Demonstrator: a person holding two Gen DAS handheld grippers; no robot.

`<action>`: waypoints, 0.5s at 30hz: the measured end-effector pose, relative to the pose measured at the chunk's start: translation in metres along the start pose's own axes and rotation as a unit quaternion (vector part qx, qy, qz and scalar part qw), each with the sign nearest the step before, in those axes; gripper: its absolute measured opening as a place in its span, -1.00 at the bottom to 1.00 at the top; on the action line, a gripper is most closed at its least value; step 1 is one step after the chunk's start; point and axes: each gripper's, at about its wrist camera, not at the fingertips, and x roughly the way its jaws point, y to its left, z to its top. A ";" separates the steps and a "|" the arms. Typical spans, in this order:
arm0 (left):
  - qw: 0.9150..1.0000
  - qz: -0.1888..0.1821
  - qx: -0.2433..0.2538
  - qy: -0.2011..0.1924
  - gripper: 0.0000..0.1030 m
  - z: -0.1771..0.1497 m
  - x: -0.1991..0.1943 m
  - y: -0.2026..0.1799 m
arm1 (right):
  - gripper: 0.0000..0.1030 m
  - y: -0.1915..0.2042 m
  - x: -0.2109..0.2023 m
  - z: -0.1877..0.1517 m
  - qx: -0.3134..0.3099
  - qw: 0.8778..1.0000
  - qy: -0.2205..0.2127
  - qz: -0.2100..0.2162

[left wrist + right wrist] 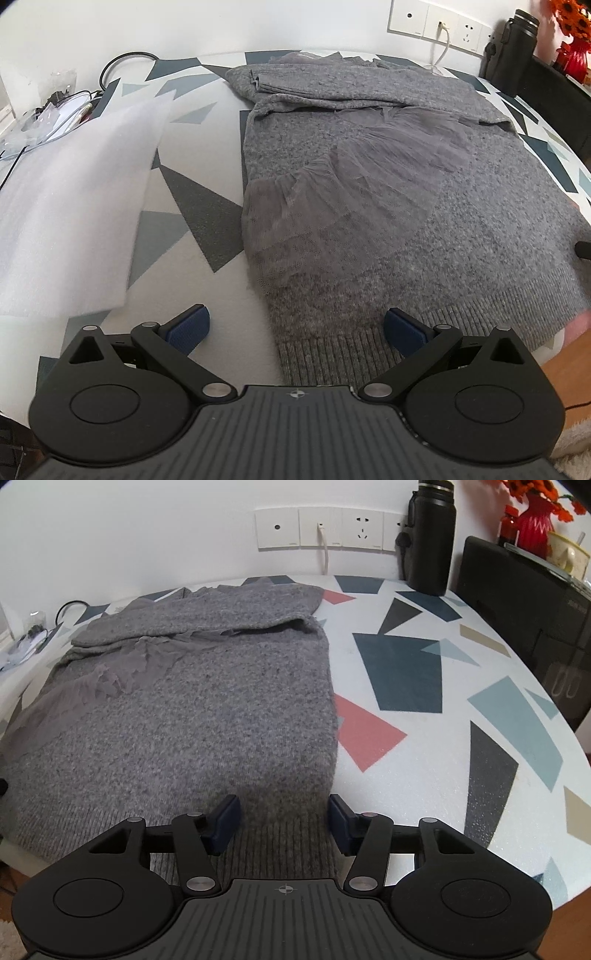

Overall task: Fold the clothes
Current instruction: 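Close both grippers on the ribbed sweater hem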

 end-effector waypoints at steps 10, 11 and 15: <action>1.000 -0.020 0.019 0.000 0.86 -0.005 -0.006 0.002 | -0.17 -0.002 -0.008 -0.011 0.005 1.000 -0.002 0.004; 1.000 -0.022 0.018 -0.007 0.77 -0.005 -0.008 0.001 | -0.26 -0.001 -0.008 -0.010 0.006 1.000 -0.004 0.008; 0.999 -0.045 0.011 -0.025 -0.12 0.003 -0.010 0.001 | -0.75 0.002 -0.002 -0.003 0.017 0.999 -0.008 0.027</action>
